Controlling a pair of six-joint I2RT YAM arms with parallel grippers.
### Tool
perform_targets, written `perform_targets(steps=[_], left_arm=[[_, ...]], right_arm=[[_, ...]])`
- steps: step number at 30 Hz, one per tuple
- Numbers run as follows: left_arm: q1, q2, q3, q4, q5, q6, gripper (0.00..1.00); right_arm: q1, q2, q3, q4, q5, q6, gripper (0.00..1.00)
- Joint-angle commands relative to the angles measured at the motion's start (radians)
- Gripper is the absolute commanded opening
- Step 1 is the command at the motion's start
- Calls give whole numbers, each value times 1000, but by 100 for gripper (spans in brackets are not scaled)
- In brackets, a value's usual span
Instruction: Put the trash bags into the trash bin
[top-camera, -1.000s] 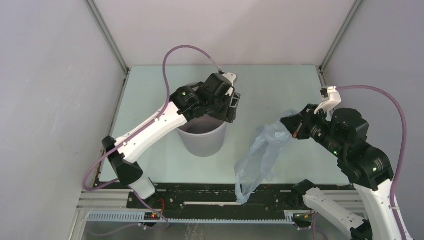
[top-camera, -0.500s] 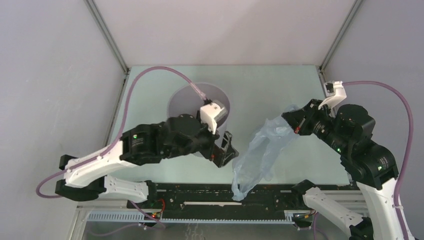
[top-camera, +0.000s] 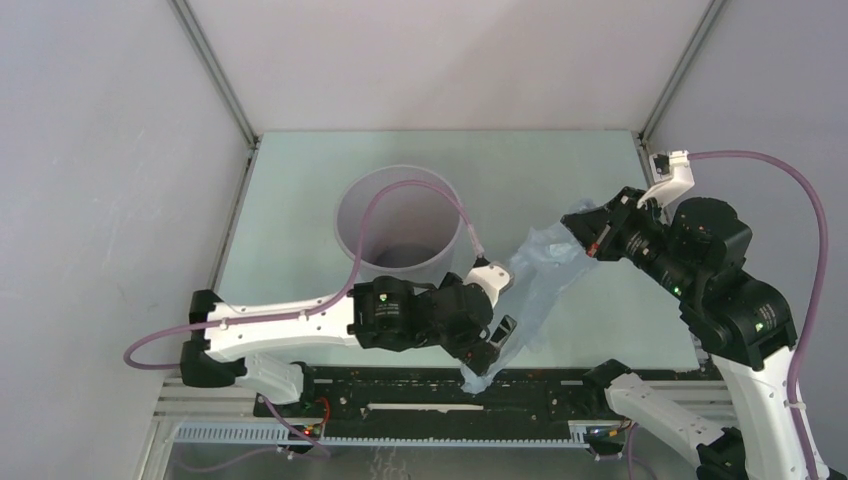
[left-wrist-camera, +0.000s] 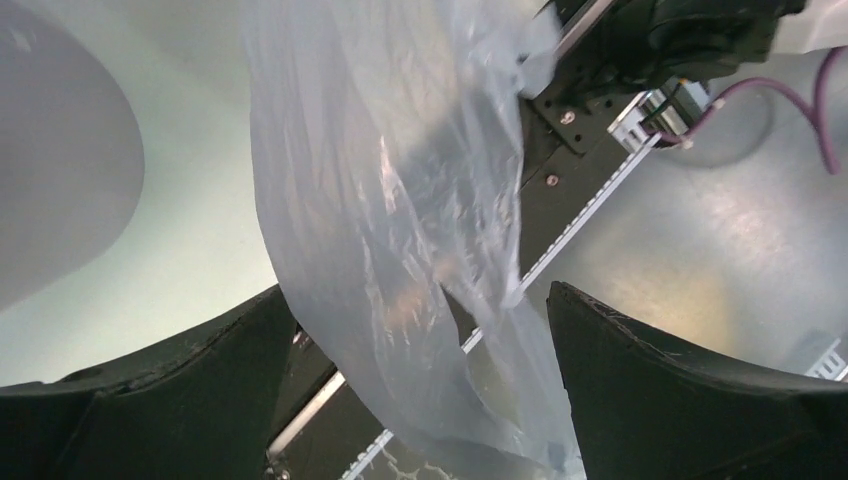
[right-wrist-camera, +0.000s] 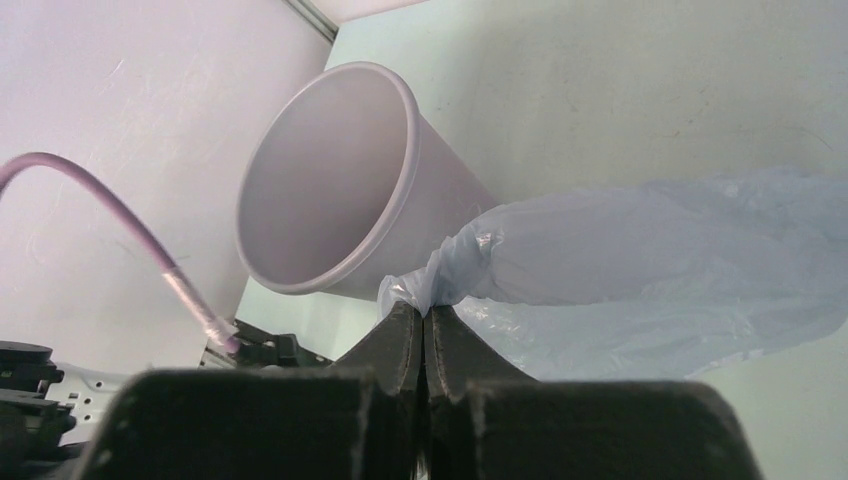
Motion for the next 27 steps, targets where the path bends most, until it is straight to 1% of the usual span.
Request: perform_targets(steps=[1, 4, 5, 7, 9, 12, 13, 16, 19, 21, 23, 25, 27], left_arm=[[0, -58, -81, -3, -23, -117, 100], [0, -81, -133, 18, -18, -131, 99], [0, -84, -135, 14, -24, -130, 95], [0, -96, -126, -7, -50, -129, 80], [0, -119, -108, -19, -86, -120, 61], [5, -155, -33, -69, -166, -90, 34], [9, -163, 1, -86, -196, -74, 28], [43, -183, 121, -105, -262, 9, 22], [107, -185, 269, -71, -267, 122, 18], [149, -177, 369, -34, -246, 200, 15], [180, -161, 465, 15, -210, 284, 15], [196, -130, 571, 46, -169, 355, 15], [200, -84, 698, 42, -137, 409, 15]], right_arm=[[-5, -3, 28, 24, 10, 8, 0], [-5, -4, 27, 24, 30, 7, 0], [-5, -5, 29, 24, 36, 9, 0], [-5, -7, 34, 24, 40, 7, 0], [-5, -10, 35, 21, 49, -1, 0], [-5, -10, 35, 12, 65, -36, 0], [-5, -9, 36, 9, 69, -55, 0], [-5, 2, 65, -6, 63, -109, 0], [-5, 18, 115, -15, 28, -140, 0], [-5, 23, 142, 1, -24, -144, 0], [-5, 28, 170, 36, -91, -144, 0], [-5, 30, 196, 92, -171, -135, 0], [-5, 30, 218, 187, -238, -108, 0]])
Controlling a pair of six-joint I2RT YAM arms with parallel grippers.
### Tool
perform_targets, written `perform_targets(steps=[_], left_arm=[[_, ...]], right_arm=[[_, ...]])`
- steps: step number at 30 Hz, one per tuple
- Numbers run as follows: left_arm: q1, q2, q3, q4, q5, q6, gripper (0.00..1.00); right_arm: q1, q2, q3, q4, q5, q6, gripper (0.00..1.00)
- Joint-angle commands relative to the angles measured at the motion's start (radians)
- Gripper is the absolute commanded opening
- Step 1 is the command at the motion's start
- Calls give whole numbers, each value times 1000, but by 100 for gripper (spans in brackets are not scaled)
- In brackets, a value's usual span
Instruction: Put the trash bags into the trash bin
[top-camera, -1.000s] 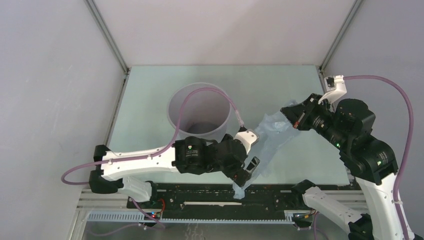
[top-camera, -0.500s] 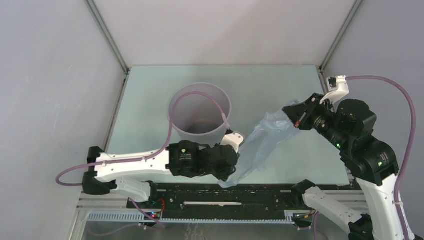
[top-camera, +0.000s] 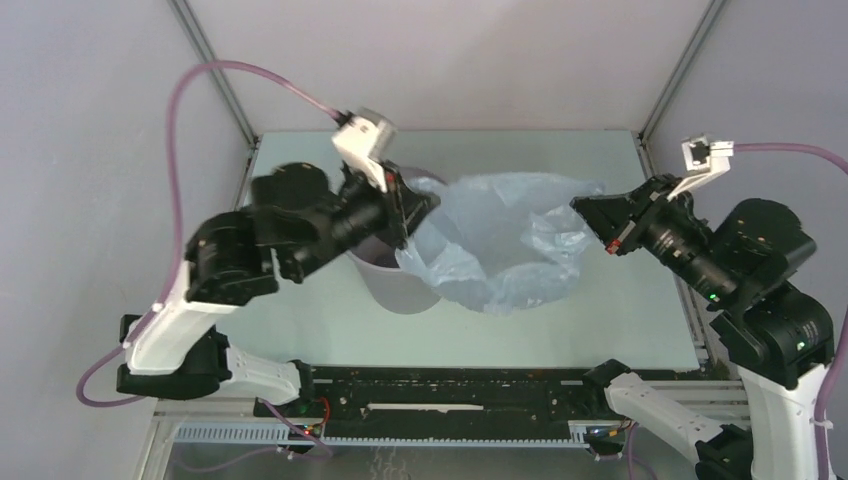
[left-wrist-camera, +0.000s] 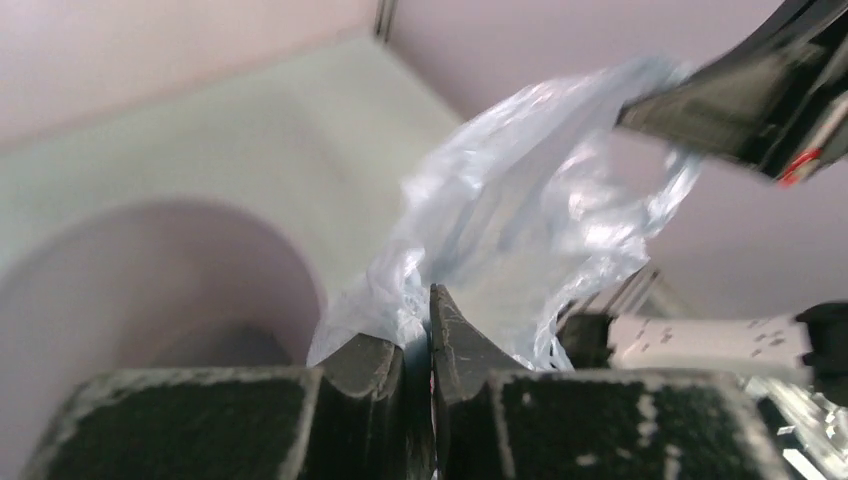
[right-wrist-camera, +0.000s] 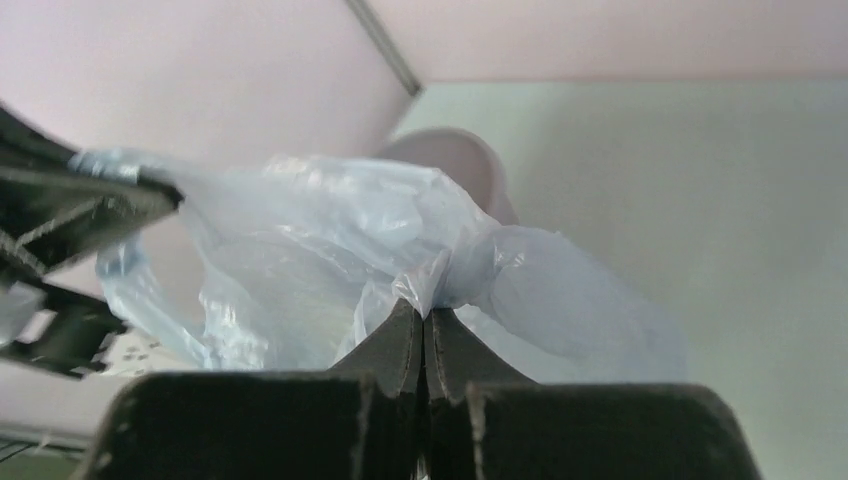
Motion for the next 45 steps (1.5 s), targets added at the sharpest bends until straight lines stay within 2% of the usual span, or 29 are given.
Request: perform_targets(steps=[1, 4, 7, 10, 14, 18, 26, 29, 33, 34, 38, 41, 45], left_arm=[[12, 72, 266, 62, 67, 204, 14], [12, 120, 425, 63, 77, 245, 13], [11, 92, 425, 147, 76, 269, 10], [12, 46, 376, 235, 55, 290, 8], [13, 25, 409, 266, -22, 309, 3], [13, -22, 407, 328, -105, 345, 5], [13, -93, 359, 353, -292, 462, 1], [26, -115, 292, 362, -369, 482, 0], [95, -116, 241, 270, -400, 349, 0], [136, -119, 233, 237, -377, 293, 0], [344, -136, 171, 166, -118, 131, 0], [379, -90, 210, 138, -13, 104, 0], [380, 27, 359, 98, 123, 90, 0]], right_arm=[[-2, 9, 70, 215, -193, 17, 0], [-2, 37, 110, 370, -330, 89, 0], [0, 89, 170, 505, -449, 173, 0], [13, 150, 247, 596, -497, 226, 0], [45, 246, 343, 678, -506, 302, 0], [127, 346, 395, 812, -521, 369, 0], [251, 579, 558, 902, -534, 432, 0], [251, 603, 540, 903, -510, 448, 0], [250, 565, 387, 903, -418, 485, 0], [248, 556, 347, 902, -408, 503, 0], [239, 518, 266, 838, -396, 489, 0], [228, 456, 230, 743, -322, 424, 0], [189, 383, 193, 678, -273, 400, 0]])
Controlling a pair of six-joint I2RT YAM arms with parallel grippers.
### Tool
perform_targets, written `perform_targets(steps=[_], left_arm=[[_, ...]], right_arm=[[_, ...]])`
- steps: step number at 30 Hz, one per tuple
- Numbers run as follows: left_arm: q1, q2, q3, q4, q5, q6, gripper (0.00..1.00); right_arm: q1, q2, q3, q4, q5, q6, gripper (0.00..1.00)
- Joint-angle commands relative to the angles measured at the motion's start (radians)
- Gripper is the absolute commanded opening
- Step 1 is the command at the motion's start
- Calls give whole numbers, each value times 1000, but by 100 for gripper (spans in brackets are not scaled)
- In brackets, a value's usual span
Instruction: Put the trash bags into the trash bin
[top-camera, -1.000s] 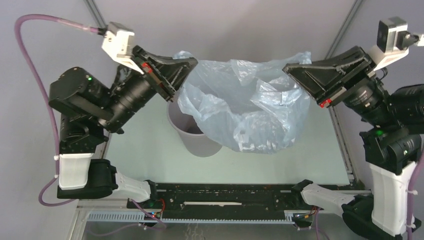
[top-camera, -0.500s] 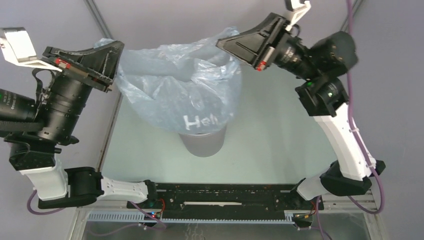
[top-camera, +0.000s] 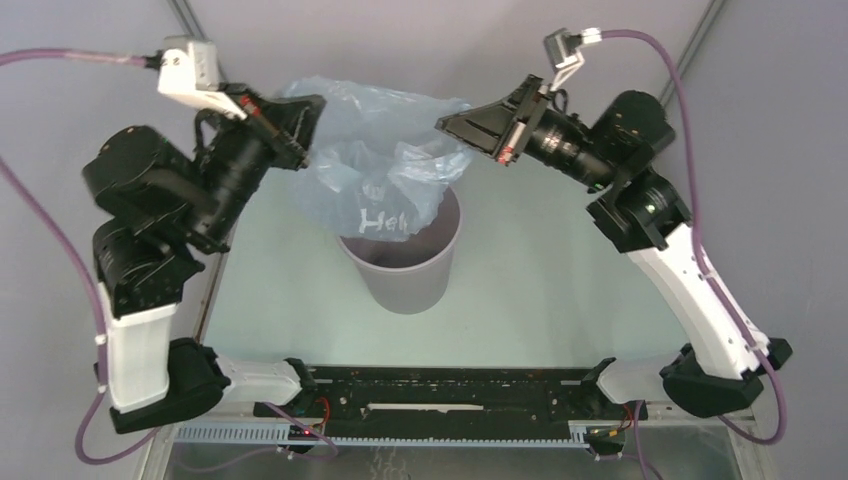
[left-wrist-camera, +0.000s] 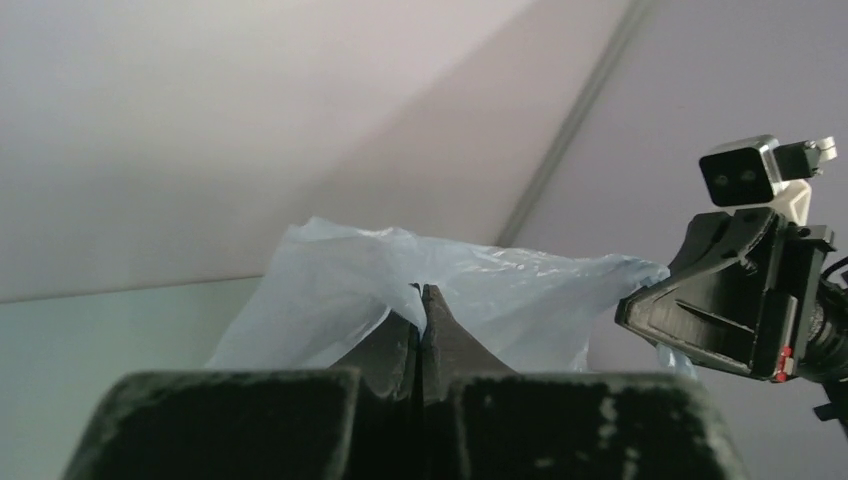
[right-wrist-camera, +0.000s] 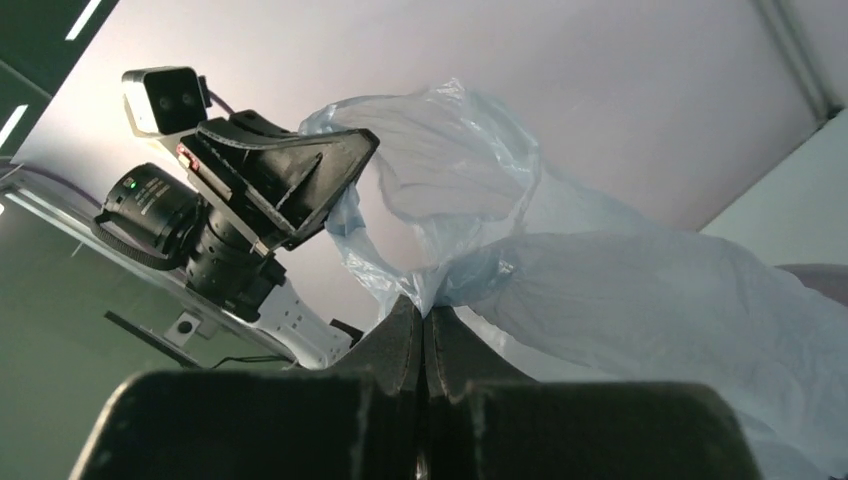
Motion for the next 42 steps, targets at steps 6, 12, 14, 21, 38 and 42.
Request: perform_targets(steps=[6, 12, 14, 21, 38, 42], left_arm=[[-10, 145, 149, -11, 254, -146, 0], [-170, 100, 95, -5, -7, -112, 0], [-178, 78, 85, -15, -35, -128, 0], [-182, -29, -26, -52, -151, -209, 0], [90, 16, -53, -220, 77, -469, 0], [229, 5, -102, -232, 202, -448, 0]], right_arm=[[-52, -189, -69, -92, 94, -10, 0], [-80, -178, -84, -151, 32, 33, 0], [-82, -165, -83, -144, 3, 42, 0], [-82, -120, -44, -149, -68, 80, 0], [-81, -139, -78, -232, -7, 12, 0], [-82, -121, -128, -275, 10, -58, 0]])
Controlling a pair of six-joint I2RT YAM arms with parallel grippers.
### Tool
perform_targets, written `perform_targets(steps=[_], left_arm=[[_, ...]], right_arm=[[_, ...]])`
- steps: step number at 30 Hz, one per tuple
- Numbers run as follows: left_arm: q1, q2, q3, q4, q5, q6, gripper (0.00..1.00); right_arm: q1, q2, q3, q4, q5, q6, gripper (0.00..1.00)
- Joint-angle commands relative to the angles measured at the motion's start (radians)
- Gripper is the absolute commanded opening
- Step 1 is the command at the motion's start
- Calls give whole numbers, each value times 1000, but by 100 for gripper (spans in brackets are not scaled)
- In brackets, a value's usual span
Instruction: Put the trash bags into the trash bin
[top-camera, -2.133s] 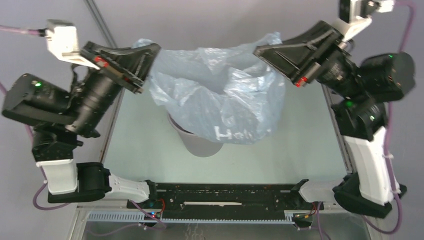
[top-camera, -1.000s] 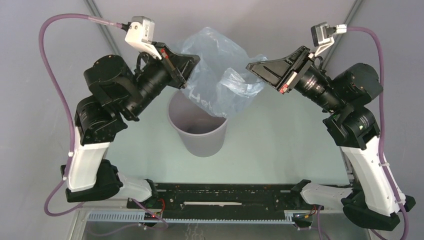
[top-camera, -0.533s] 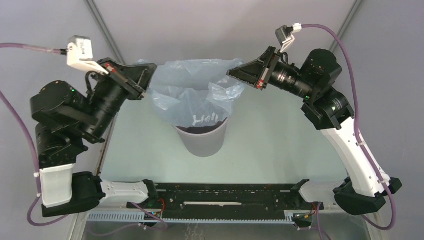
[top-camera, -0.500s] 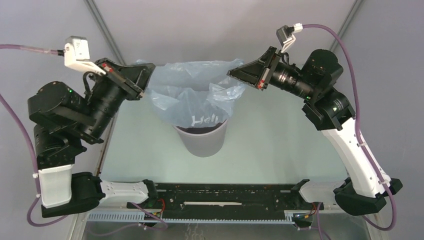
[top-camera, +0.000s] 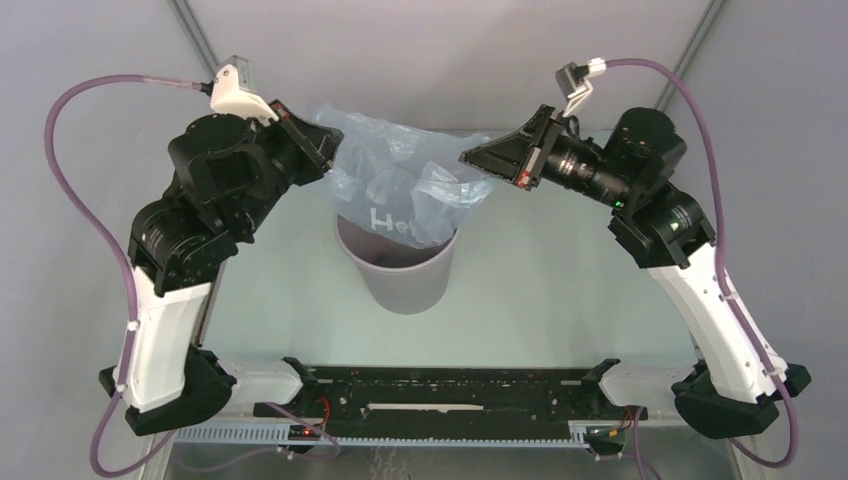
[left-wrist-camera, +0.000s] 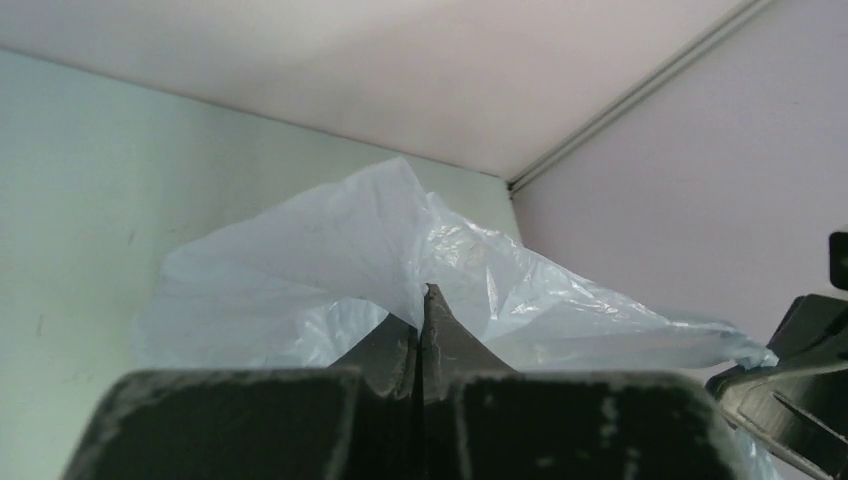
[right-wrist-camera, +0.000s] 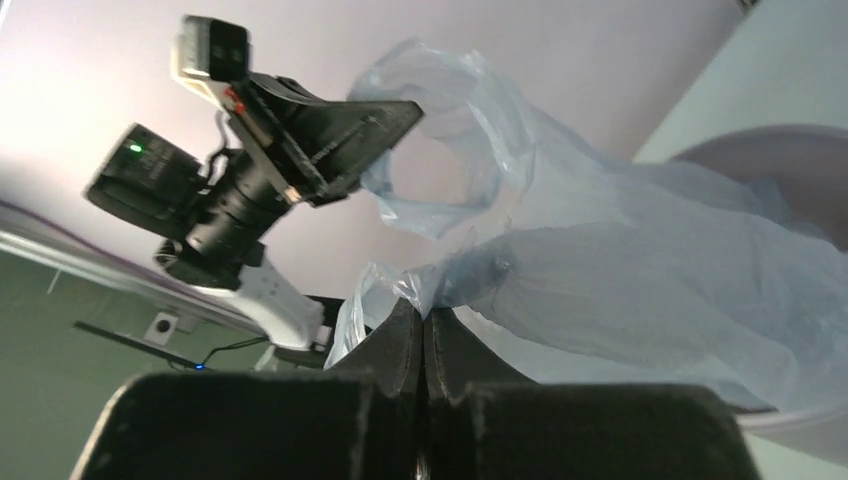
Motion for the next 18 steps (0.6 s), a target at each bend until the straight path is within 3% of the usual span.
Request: perform_targets(steps=[1, 6, 10, 18], left_arm=[[129, -42, -58, -23, 159, -12, 0], [262, -127, -189, -20, 225, -3, 0], [294, -160, -271, -3, 271, 12, 0], [371, -112, -291, 4, 309, 111, 0]], right_arm=[[-3, 31, -39, -65, 13, -96, 0], [-3, 94, -58, -135, -38, -126, 0], [-5, 116, -70, -163, -74, -167, 0], [-92, 245, 164, -521, -68, -533, 0]])
